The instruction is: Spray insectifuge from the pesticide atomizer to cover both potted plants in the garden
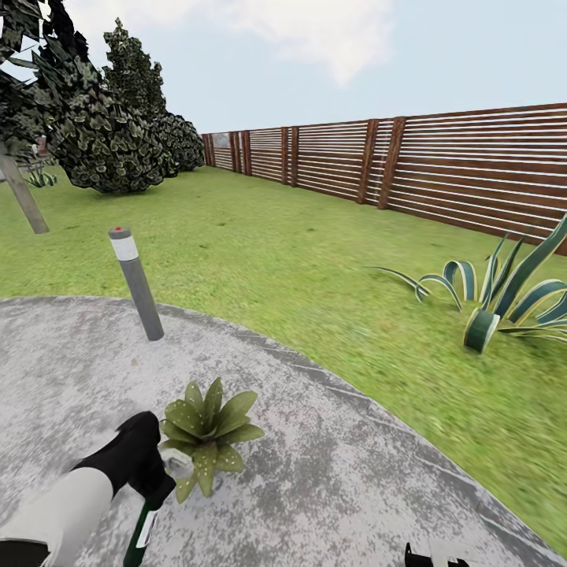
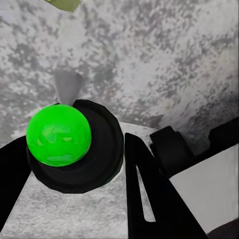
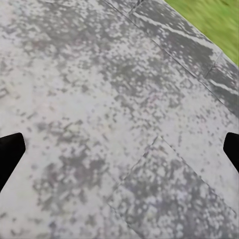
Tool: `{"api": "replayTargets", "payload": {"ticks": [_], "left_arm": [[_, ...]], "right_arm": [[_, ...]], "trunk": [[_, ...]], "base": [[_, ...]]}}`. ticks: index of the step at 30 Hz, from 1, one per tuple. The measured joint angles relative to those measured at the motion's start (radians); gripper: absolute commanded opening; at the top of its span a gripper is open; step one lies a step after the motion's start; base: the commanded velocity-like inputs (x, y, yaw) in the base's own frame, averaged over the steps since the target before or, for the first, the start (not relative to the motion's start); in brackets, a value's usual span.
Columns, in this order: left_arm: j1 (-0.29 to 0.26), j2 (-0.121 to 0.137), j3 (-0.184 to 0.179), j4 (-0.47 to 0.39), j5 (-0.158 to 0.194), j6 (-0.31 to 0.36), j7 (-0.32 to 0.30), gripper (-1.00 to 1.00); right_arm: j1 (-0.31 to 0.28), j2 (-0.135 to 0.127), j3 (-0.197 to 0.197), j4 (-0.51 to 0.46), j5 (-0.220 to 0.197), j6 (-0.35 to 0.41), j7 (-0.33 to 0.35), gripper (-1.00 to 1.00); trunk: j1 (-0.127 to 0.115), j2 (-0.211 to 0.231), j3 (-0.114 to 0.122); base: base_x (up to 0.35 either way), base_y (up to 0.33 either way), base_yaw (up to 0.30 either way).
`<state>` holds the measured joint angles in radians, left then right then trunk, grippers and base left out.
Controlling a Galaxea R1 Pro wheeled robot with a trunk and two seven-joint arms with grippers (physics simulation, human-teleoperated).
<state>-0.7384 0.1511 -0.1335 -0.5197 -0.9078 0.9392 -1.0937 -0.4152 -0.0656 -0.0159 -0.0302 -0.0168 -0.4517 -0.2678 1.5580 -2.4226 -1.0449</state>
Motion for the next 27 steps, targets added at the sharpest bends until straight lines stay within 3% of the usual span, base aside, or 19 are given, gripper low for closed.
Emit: {"api": "replayTargets", "payload": {"ticks": [2, 6, 8, 9, 12, 14, 21, 25, 27], "left_arm": [[-0.004, -0.011, -0.015, 0.0, -0.002, -0.001, -0.019, -1.0], [-0.088, -0.007, -0.091, -0.004, -0.043, -0.008, -0.265, -1.0], [-0.128, -0.005, -0.167, -0.006, -0.102, -0.011, -0.429, -1.0], [-0.142, -0.005, -0.187, -0.007, -0.126, -0.011, -0.466, -1.0], [-0.204, -0.012, -0.217, -0.007, -0.211, -0.011, -0.468, -1.0], [-0.234, -0.016, -0.222, -0.006, -0.235, -0.013, -0.468, -1.0], [-0.345, -0.028, -0.225, 0.017, -0.246, -0.033, -0.468, -1.0], [-0.35, -0.046, -0.249, 0.021, -0.244, -0.032, -0.468, -1.0], [-0.34, -0.07, -0.266, 0.022, -0.243, -0.031, -0.468, -1.0]], "right_arm": [[0.0, 0.0, 0.0, 0.0, 0.0, 0.0, 0.0, 1.0], [0.0, 0.0, 0.0, 0.0, 0.001, 0.0, 0.0, 1.0], [0.0, 0.0, 0.0, 0.0, 0.001, 0.0, 0.0, 1.0], [0.0, 0.0, 0.0, 0.0, 0.001, 0.0, 0.0, 1.0], [0.0, 0.0, 0.0, 0.0, 0.001, 0.0, 0.0, 1.0], [0.0, 0.0, 0.0, 0.0, 0.001, 0.0, 0.0, 1.0], [0.0, 0.0, 0.0, 0.0, 0.001, 0.0, 0.001, 1.0], [0.0, -0.002, 0.0, 0.0, 0.001, -0.001, 0.001, 1.0], [0.0, -0.002, 0.0, 0.0, 0.002, -0.002, 0.0, 1.0]], "trunk": [[0.0, 0.0, 0.0], [0.0, 0.0, 0.0], [0.0, 0.0, 0.0], [0.0, 0.0, 0.0], [0.0, 0.0, 0.0], [0.0, 0.0, 0.0], [0.0, 0.0, 0.0], [0.0, 0.0, 0.0], [0.0, 0.0, 0.0]], "base": [[0.0, 0.0, 0.0], [0.0, 0.0, 0.0], [0.0, 0.0, 0.0], [0.0, 0.0, 0.0], [0.0, 0.0, 0.0], [0.0, 0.0, 0.0], [0.0, 0.0, 0.0], [0.0, 0.0, 0.0], [0.0, 0.0, 0.0]]}}
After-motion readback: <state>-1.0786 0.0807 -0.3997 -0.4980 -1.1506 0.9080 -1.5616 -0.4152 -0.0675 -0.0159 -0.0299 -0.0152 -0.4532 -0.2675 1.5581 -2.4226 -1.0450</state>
